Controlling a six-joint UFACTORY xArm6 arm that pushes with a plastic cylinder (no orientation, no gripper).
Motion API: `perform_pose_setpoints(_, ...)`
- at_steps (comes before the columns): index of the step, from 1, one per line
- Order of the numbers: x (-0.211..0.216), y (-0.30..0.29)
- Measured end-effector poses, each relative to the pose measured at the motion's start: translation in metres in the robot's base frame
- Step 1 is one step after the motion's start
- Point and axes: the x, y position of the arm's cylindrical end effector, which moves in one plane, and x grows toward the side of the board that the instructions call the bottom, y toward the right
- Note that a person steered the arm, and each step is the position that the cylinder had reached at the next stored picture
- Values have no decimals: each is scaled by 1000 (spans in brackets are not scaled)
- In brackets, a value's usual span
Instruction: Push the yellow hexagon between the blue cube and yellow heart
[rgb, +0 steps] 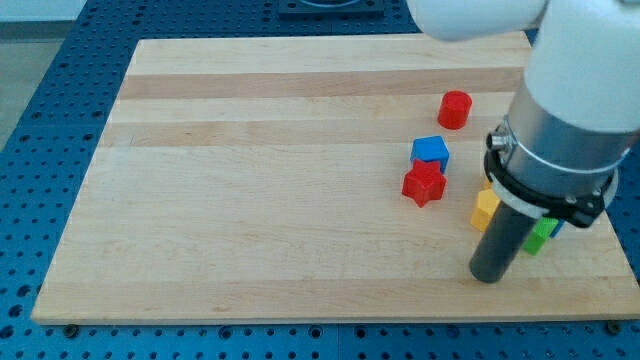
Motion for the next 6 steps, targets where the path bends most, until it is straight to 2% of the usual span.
perform_pose_setpoints(2, -9, 10)
perform_pose_setpoints(4, -58, 10)
perform_pose_setpoints(6, -73, 10)
